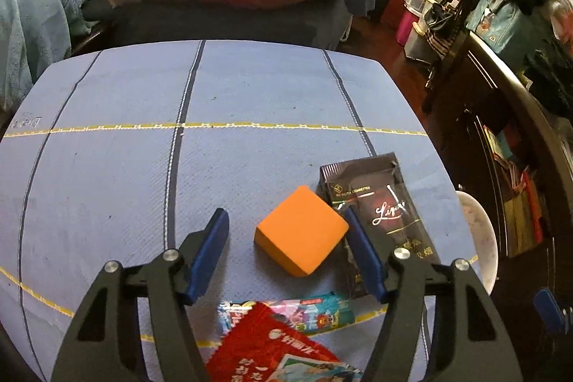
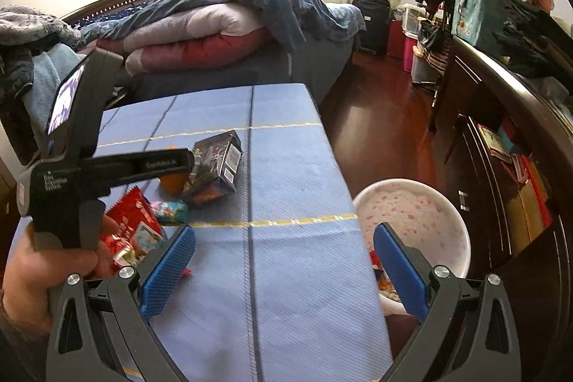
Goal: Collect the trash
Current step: 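Grasp the orange cube with the left tool while the right tool grasps the dark cigarette pack, then lift and carry the cube and cigarette pack over the wastebasket with both tools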
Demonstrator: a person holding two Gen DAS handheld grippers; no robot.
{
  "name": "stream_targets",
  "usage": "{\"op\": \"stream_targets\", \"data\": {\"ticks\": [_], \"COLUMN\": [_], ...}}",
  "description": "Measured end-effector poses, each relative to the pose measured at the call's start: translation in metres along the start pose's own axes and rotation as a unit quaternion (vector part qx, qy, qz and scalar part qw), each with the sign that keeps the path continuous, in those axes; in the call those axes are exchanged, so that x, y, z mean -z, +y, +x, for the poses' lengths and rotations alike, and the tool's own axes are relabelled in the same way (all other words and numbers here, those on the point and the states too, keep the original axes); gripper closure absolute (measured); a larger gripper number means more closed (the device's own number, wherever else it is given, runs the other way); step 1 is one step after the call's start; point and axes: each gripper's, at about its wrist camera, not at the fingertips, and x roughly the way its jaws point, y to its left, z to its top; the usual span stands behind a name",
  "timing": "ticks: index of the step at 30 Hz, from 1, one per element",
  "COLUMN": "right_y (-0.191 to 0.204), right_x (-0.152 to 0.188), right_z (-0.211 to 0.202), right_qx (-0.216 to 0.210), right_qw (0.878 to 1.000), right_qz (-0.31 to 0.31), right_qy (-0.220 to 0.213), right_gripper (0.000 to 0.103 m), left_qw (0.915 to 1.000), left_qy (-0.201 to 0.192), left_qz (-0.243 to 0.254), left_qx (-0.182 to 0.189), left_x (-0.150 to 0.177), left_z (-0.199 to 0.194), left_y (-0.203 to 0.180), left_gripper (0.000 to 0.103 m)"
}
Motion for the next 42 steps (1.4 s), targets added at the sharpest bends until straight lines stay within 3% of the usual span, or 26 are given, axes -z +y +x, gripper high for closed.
{"op": "stream_targets", "data": {"ticks": [8, 10, 11, 15, 28, 36, 39, 40, 42], "right_y": [0.017, 0.021, 0.023, 0.029, 0.054, 0.06, 0.059, 0.057, 0.053], "right_x": [-0.006, -0.006, -0.007, -0.011, -0.033, -0.043, -0.042, -0.041, -0.039], "right_z": [0.002, 0.005, 0.006, 0.014, 0.065, 0.103, 0.11, 0.112, 0.11], "right_qx": [-0.002, 0.001, 0.002, -0.001, -0.024, -0.022, -0.025, -0.028, -0.036], "right_qw": [1.0, 1.0, 1.0, 1.0, 0.999, 0.998, 0.997, 0.996, 0.996], "right_qz": [-0.013, -0.016, -0.016, -0.014, -0.008, 0.004, 0.013, 0.016, 0.024], "right_qy": [-0.004, -0.003, -0.003, -0.002, 0.022, 0.062, 0.078, 0.082, 0.08], "right_gripper": [0.004, 0.004, 0.004, 0.004, 0.004, 0.021, 0.038, 0.051, 0.05], "left_qw": [0.9999, 1.0, 1.0, 0.9999, 0.9953, 0.9919, 0.9915, 0.9914, 0.9915], "left_qy": [-0.001, 0.002, -0.002, -0.006, -0.066, -0.077, -0.078, -0.078, -0.08], "left_qz": [-0.014, -0.009, -0.002, 0.006, -0.066, -0.084, -0.086, -0.087, -0.086], "left_qx": [0.0, 0.001, 0.005, 0.006, -0.026, -0.056, -0.058, -0.058, -0.057], "left_x": [0.004, 0.004, 0.005, 0.006, -0.003, -0.002, -0.001, -0.001, 0.001], "left_z": [-0.001, 0.002, 0.001, -0.001, -0.058, -0.071, -0.074, -0.075, -0.078], "left_y": [0.011, 0.01, 0.008, 0.008, 0.087, 0.12, 0.127, 0.128, 0.128], "left_gripper": [0.036, 0.04, 0.05, 0.052, 0.052, 0.052, 0.052, 0.051, 0.052]}}
